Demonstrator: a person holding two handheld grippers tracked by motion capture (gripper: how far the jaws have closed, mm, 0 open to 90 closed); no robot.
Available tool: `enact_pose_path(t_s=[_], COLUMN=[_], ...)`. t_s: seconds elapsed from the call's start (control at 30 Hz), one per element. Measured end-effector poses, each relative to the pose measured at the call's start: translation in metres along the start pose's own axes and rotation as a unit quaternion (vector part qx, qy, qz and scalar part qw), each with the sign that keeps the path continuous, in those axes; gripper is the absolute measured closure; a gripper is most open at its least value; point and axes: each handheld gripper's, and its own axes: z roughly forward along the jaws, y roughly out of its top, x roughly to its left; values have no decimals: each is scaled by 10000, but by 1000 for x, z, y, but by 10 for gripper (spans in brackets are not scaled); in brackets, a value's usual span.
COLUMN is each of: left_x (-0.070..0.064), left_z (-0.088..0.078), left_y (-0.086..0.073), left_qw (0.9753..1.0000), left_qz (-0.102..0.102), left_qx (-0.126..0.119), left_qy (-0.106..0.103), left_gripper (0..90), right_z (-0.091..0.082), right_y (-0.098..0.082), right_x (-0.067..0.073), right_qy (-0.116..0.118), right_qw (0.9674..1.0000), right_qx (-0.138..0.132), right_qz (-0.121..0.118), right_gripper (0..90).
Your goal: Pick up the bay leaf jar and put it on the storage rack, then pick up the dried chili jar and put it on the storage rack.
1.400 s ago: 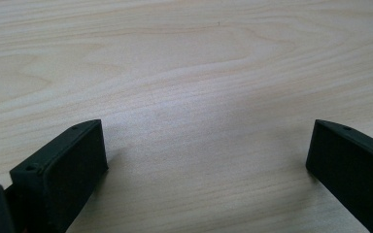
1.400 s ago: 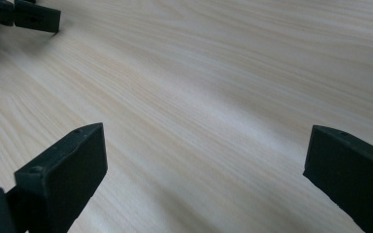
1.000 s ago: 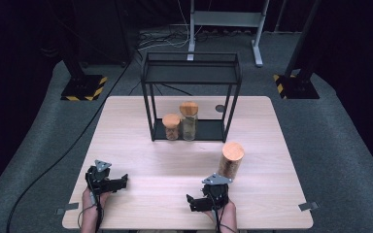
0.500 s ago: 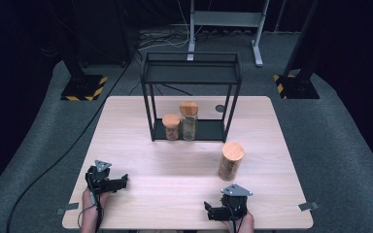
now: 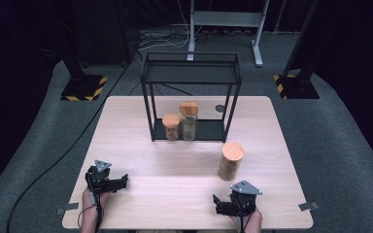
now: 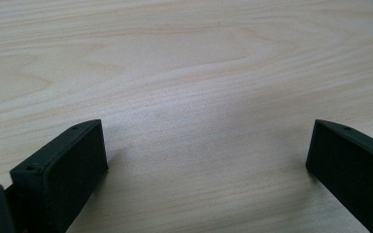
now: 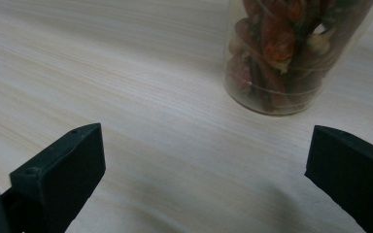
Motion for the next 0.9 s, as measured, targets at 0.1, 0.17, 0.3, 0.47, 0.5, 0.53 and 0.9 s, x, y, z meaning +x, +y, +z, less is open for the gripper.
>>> enact_pose_path(t_s=[0.1, 0.17, 0.3, 0.47, 0.5, 0.53, 0.9], left_x=[0, 0, 0, 0, 0, 0, 0], left_z=[0, 0, 0, 0, 0, 0, 0], left_y=[0, 0, 0, 0, 0, 0, 0], left_qw=[10000, 10000, 10000, 10000, 10000, 10000, 10000], left_qz=[-4, -1, 4, 2, 4, 7, 10], left_qx=[1, 2, -1, 0, -1, -3, -1], left_qy=[-2, -2, 4, 2, 3, 6, 9], left_gripper=[4, 4, 4, 4, 4, 4, 3], right_z=[1, 1, 0, 1, 1, 1, -2], right_y=[2, 3, 4, 5, 5, 5, 25], right_x=[-3, -5, -6, -9, -10, -10, -18], right_qy=[-7, 6, 21, 97, 112, 111, 40], right_qw=[10000, 9999, 9996, 9995, 9995, 9996, 9991], right_qx=[-77, -142, -250, -265, -265, -258, -412], right_qz=[-21, -94, -118, -114, -107, -95, -128], right_gripper=[0, 0, 0, 0, 0, 0, 0])
